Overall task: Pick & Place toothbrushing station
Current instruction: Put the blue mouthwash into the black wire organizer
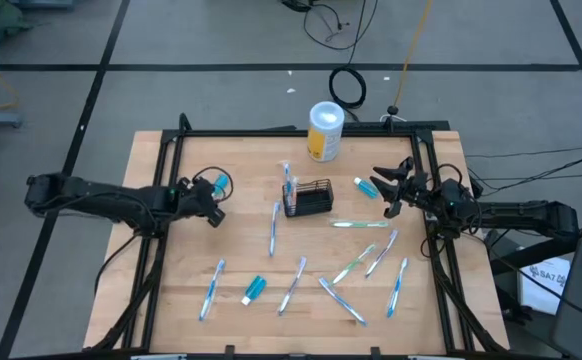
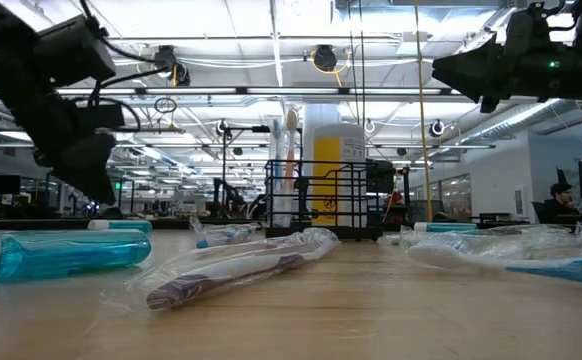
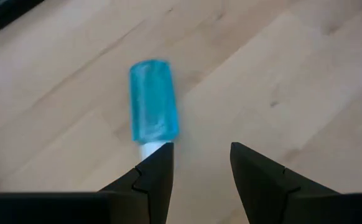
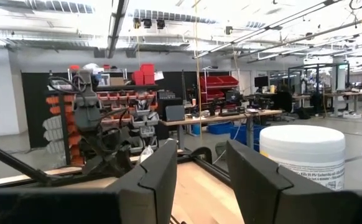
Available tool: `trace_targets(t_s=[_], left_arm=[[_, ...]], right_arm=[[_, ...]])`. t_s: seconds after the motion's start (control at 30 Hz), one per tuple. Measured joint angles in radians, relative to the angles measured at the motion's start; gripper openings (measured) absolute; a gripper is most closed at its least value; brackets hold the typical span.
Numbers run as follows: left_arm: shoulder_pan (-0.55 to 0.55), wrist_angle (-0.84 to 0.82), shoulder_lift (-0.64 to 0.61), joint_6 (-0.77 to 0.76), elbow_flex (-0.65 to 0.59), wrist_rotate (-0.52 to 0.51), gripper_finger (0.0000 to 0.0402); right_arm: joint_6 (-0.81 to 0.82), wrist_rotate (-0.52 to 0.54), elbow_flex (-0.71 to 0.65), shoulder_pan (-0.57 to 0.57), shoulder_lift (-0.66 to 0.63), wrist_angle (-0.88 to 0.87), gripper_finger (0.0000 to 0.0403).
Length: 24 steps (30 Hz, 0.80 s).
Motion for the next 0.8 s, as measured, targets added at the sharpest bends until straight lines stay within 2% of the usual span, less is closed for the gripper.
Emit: trace_targets(t_s=[0.2,0.53,0.67,0.8], left_arm=[[0.075,0.029,-0.039,0.013,-0.068,-0.002,0.0166],[0.164,0.281,-0.041,0.038,-0.209,0.01,0.0165],[0.169,0.324,-0.041,0.036,-0.238,0.015,0.0165],[0.169,0.334,-0.041,0.035,-0.251,0.037,0.0139]], right_arm=[[0.002,0.0,0.0,0.0,0.001,-0.001,0.013],[0.002,0.0,0.0,0.0,0.002,-0.005,0.013],[0.002,0.0,0.0,0.0,0.002,-0.005,0.013],[0.002,0.0,0.0,0.0,0.002,-0.005,0.013]])
